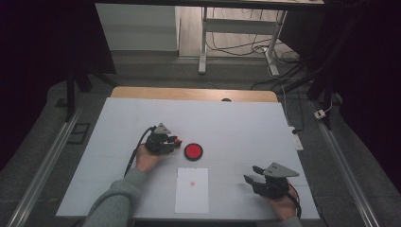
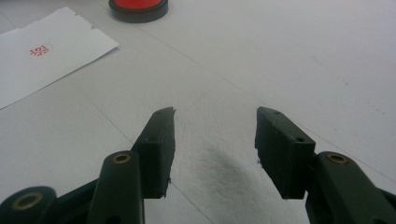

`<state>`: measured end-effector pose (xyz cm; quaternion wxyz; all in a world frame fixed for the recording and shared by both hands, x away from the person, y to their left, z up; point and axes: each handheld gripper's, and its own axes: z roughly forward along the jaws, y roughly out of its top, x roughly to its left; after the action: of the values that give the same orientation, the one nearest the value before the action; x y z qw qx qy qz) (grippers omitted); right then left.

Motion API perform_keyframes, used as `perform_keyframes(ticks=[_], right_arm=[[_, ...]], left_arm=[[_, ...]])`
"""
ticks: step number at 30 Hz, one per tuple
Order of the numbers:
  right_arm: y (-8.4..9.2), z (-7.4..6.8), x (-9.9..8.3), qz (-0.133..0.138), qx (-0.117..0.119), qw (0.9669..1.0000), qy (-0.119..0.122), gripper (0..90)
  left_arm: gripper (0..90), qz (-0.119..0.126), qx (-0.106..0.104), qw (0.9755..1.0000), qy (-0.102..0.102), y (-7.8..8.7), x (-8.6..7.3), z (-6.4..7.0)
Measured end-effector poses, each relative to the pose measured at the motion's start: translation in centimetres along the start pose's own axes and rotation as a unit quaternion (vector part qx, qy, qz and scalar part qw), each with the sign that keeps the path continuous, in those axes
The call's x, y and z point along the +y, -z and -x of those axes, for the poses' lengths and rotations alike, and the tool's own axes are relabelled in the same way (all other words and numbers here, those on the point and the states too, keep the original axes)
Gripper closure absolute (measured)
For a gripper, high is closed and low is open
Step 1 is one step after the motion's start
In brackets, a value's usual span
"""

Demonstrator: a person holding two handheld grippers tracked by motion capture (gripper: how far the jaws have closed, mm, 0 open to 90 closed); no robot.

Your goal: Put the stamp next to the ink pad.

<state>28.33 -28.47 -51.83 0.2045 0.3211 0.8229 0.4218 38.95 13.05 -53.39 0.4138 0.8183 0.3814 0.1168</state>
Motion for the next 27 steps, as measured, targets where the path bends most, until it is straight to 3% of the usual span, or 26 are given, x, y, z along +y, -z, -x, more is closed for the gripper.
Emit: perform_keyframes(ticks=[6, 12, 21, 27], right_arm=[[0.0, 0.0, 0.0, -0.001, 0.0, 1.0, 0.0, 46.9], [0.0, 0.0, 0.0, 0.0, 0.002, 1.0, 0.0, 46.9], [0.1, 0.0, 0.1, 0.006, 0.002, 1.0, -0.001, 43.7], [0.0, 0.0, 0.2, 0.007, 0.006, 1.0, 0.002, 41.1]], left_arm=[[38.9, 0.024, 0.004, 0.9995, 0.022, 0.9, 0.3, 0.1], [31.9, 0.032, -0.002, 0.9993, 0.016, 2.2, 0.6, 0.5], [29.6, 0.03, -0.001, 0.9995, -0.008, 5.7, 0.4, 2.5], [29.5, 0.021, -0.008, 0.9994, -0.024, 8.0, -0.5, 3.7]])
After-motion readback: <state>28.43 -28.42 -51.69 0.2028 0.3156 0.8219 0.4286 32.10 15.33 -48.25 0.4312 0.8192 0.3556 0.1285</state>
